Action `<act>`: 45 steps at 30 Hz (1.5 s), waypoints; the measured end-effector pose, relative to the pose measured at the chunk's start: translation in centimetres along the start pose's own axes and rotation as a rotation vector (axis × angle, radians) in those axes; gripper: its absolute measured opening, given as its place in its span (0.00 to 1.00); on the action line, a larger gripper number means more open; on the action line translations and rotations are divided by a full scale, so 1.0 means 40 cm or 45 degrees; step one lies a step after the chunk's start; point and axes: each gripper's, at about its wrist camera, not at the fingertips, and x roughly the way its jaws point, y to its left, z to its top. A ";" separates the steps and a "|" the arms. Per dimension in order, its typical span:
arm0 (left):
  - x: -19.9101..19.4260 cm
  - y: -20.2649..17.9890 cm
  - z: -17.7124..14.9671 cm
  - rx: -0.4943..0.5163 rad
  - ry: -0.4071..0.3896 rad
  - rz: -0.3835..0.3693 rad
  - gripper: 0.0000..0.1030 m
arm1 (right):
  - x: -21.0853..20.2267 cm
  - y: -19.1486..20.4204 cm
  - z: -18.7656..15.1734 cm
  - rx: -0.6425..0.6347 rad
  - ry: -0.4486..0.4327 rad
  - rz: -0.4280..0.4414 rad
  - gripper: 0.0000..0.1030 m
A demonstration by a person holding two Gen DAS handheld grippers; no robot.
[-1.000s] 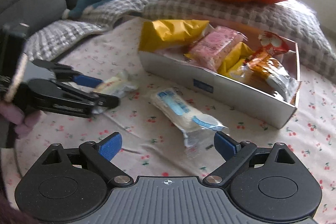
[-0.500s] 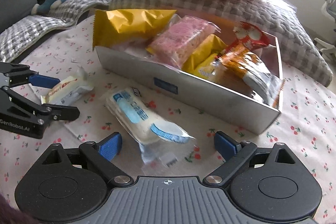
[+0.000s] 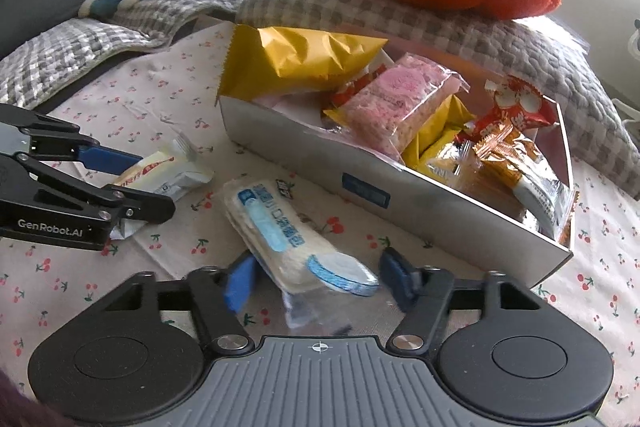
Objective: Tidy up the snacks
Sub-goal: 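Grasp the cream wafer pack with the left tool while the right grasps the blue-white bar, then lift the cream wafer pack and blue-white bar and carry both over the box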
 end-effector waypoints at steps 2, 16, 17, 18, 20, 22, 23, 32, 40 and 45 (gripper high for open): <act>-0.001 -0.002 0.001 -0.008 0.002 -0.003 0.43 | -0.003 0.001 0.002 -0.010 0.003 0.010 0.52; -0.029 -0.005 0.013 -0.042 -0.004 -0.028 0.42 | -0.055 0.005 0.002 -0.047 -0.045 0.022 0.43; -0.034 -0.005 0.014 -0.043 -0.007 -0.029 0.42 | -0.061 0.004 0.002 -0.045 -0.050 0.020 0.43; -0.038 -0.005 0.014 -0.045 -0.011 -0.029 0.42 | -0.069 0.002 0.001 -0.043 -0.057 0.017 0.43; -0.046 -0.006 0.017 -0.048 -0.019 -0.029 0.42 | -0.085 -0.003 0.000 -0.038 -0.071 0.013 0.43; -0.056 -0.007 0.019 -0.053 -0.027 -0.027 0.42 | -0.102 -0.009 -0.004 -0.033 -0.083 0.009 0.43; -0.061 -0.008 0.019 -0.056 -0.032 -0.028 0.42 | -0.109 -0.011 -0.005 -0.031 -0.089 0.004 0.43; -0.108 -0.027 0.044 -0.059 -0.103 -0.051 0.42 | -0.183 -0.041 -0.021 0.012 -0.149 -0.044 0.43; -0.121 -0.062 0.078 -0.018 -0.178 -0.050 0.42 | -0.232 -0.095 -0.016 0.110 -0.227 -0.120 0.43; -0.093 -0.077 0.104 -0.006 -0.186 -0.039 0.42 | -0.229 -0.124 -0.008 0.173 -0.240 -0.170 0.43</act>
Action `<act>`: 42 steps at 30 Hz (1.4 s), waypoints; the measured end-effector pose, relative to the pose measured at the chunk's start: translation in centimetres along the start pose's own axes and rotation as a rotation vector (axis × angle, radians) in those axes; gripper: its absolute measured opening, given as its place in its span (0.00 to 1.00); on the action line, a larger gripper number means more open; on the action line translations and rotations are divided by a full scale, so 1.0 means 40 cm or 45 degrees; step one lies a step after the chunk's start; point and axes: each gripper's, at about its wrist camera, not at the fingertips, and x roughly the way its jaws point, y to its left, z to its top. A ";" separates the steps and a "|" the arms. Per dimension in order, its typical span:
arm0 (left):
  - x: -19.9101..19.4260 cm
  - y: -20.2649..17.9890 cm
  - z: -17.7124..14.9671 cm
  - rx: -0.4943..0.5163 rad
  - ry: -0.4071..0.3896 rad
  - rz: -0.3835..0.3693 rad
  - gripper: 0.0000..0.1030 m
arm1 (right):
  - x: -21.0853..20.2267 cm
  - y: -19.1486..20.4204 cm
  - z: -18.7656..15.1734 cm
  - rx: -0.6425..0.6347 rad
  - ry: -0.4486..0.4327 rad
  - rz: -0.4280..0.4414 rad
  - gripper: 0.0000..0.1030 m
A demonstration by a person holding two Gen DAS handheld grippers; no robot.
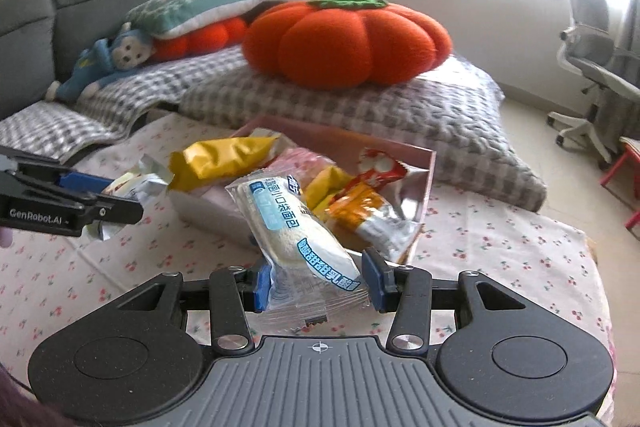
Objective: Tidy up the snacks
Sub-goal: 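Lift the cream wafer pack and blue-white bar and carry both over the box, then open both grippers to drop the wafer pack and bar into the box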
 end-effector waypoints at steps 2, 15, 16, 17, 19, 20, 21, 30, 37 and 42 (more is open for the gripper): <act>0.016 -0.002 0.010 -0.015 0.007 0.004 0.42 | 0.010 -0.005 0.005 0.020 0.003 -0.030 0.43; 0.136 0.009 0.074 -0.161 0.028 0.004 0.42 | 0.123 -0.054 0.055 0.192 0.048 -0.146 0.43; 0.140 0.013 0.077 -0.175 0.023 0.001 0.42 | 0.133 -0.056 0.059 0.207 0.052 -0.152 0.43; 0.145 0.015 0.081 -0.188 0.019 -0.001 0.42 | 0.142 -0.058 0.063 0.222 0.053 -0.158 0.43; 0.157 0.019 0.086 -0.208 0.015 -0.001 0.42 | 0.157 -0.062 0.068 0.252 0.052 -0.163 0.43; 0.163 0.020 0.088 -0.212 0.009 0.005 0.42 | 0.164 -0.065 0.070 0.267 0.053 -0.163 0.43; 0.170 0.020 0.089 -0.214 0.002 0.011 0.42 | 0.170 -0.067 0.073 0.283 0.053 -0.162 0.43; 0.215 0.036 0.089 -0.297 -0.012 -0.016 0.42 | 0.212 -0.085 0.090 0.438 0.037 -0.116 0.43; 0.220 0.029 0.091 -0.298 -0.041 -0.034 0.43 | 0.222 -0.091 0.096 0.503 0.000 -0.088 0.44; 0.220 0.016 0.097 -0.274 -0.052 -0.022 0.47 | 0.212 -0.091 0.104 0.533 -0.066 -0.037 0.56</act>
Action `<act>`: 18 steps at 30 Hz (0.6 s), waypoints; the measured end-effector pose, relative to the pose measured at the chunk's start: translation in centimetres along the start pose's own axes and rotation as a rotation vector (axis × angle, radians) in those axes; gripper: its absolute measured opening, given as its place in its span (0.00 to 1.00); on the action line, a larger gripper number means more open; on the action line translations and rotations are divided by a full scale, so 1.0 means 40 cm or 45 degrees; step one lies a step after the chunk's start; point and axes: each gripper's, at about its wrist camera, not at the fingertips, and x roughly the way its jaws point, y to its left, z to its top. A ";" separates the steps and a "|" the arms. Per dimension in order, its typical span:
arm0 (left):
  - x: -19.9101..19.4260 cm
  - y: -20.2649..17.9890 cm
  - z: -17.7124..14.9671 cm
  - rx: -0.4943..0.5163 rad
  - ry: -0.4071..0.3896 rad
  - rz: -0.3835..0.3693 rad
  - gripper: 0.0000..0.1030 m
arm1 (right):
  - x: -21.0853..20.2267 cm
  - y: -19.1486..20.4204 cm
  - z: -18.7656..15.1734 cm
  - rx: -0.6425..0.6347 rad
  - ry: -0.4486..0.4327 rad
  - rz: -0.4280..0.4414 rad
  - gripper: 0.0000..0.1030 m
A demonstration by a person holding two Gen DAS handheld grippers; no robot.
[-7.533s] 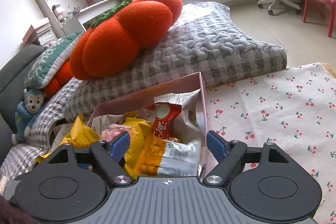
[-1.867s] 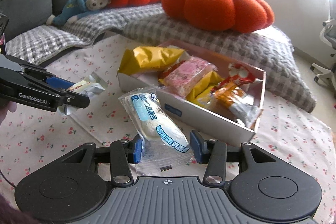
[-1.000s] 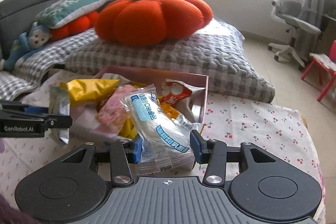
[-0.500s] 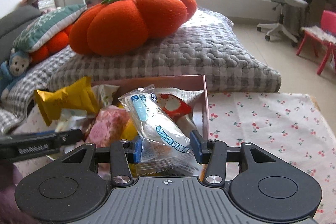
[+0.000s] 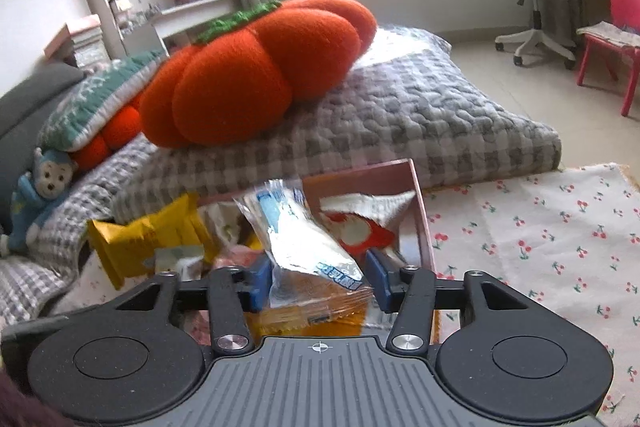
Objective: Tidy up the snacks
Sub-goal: 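Open both grippers to drop the wafer pack and bar into the box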
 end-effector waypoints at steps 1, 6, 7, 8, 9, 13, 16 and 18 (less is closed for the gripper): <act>0.000 -0.001 0.000 0.009 0.003 0.004 0.47 | -0.003 0.003 0.002 -0.004 -0.010 -0.002 0.59; -0.007 -0.002 0.000 0.031 0.021 0.020 0.55 | -0.019 0.011 0.004 -0.026 -0.009 -0.007 0.66; -0.010 -0.004 0.000 0.035 0.023 0.028 0.60 | -0.020 0.011 0.004 -0.033 -0.004 -0.010 0.67; -0.012 -0.006 -0.001 0.041 0.026 0.031 0.61 | -0.022 0.012 0.003 -0.041 0.002 -0.014 0.70; -0.016 -0.007 -0.003 0.047 0.028 0.031 0.61 | -0.025 0.014 0.001 -0.053 0.008 -0.018 0.71; -0.039 -0.020 -0.006 0.088 0.045 0.038 0.73 | -0.049 0.015 -0.007 -0.093 0.005 -0.087 0.78; -0.064 -0.034 -0.011 0.110 0.040 0.032 0.81 | -0.076 0.004 -0.005 -0.099 -0.014 -0.139 0.82; -0.084 -0.044 -0.015 0.135 0.036 0.032 0.86 | -0.096 -0.007 -0.002 -0.102 -0.019 -0.149 0.84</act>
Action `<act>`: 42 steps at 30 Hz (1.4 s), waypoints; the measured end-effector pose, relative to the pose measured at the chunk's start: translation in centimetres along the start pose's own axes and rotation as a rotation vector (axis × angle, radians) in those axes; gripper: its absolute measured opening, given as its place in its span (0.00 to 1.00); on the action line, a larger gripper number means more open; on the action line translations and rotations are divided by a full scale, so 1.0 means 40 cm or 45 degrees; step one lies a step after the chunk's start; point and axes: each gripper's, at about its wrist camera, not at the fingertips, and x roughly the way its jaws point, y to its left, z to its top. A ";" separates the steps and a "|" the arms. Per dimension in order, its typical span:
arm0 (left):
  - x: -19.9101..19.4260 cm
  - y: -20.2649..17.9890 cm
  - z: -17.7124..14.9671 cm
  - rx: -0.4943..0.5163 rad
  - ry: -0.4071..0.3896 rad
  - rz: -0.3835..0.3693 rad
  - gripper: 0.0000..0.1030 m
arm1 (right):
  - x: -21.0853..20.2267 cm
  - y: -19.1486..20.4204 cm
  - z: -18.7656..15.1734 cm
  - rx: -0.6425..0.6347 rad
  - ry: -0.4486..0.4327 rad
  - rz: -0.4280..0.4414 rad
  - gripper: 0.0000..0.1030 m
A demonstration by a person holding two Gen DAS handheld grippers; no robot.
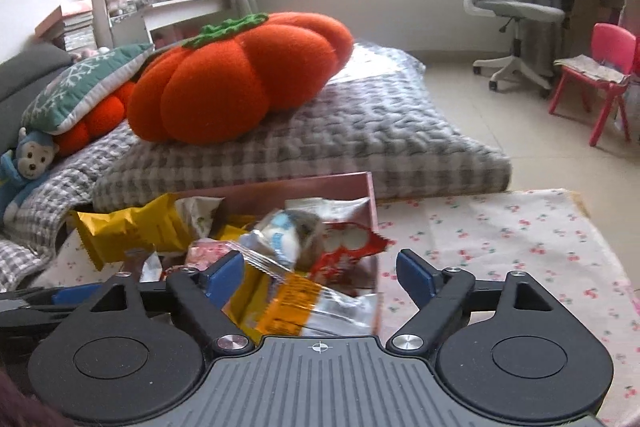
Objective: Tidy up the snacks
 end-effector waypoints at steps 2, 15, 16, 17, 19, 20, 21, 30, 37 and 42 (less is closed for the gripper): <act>-0.022 -0.011 -0.004 0.024 -0.001 0.015 0.89 | -0.020 -0.013 0.000 -0.012 -0.004 -0.025 0.86; -0.138 -0.046 -0.041 0.054 0.061 0.107 0.99 | -0.187 -0.003 -0.019 -0.052 0.121 -0.104 0.97; -0.143 -0.046 -0.049 0.055 0.083 0.116 1.00 | -0.193 -0.005 -0.030 -0.037 0.140 -0.107 0.97; -0.148 -0.045 -0.059 0.052 0.098 0.126 1.00 | -0.197 -0.007 -0.041 -0.026 0.161 -0.115 0.97; -0.153 -0.044 -0.076 0.043 0.136 0.150 1.00 | -0.201 -0.006 -0.059 -0.021 0.201 -0.142 0.97; -0.155 -0.045 -0.082 0.036 0.154 0.161 1.00 | -0.201 -0.003 -0.065 -0.026 0.226 -0.159 0.97; -0.158 -0.046 -0.088 0.031 0.166 0.167 1.00 | -0.201 0.000 -0.071 -0.029 0.251 -0.175 0.97; -0.204 -0.092 -0.108 0.092 0.165 0.255 1.00 | -0.238 0.039 -0.126 -0.076 0.320 -0.177 0.97; -0.213 -0.079 -0.098 0.058 0.152 0.285 1.00 | -0.244 0.059 -0.138 -0.082 0.347 -0.150 0.97; -0.203 -0.079 -0.103 0.052 0.190 0.298 1.00 | -0.238 0.065 -0.134 -0.076 0.345 -0.141 0.97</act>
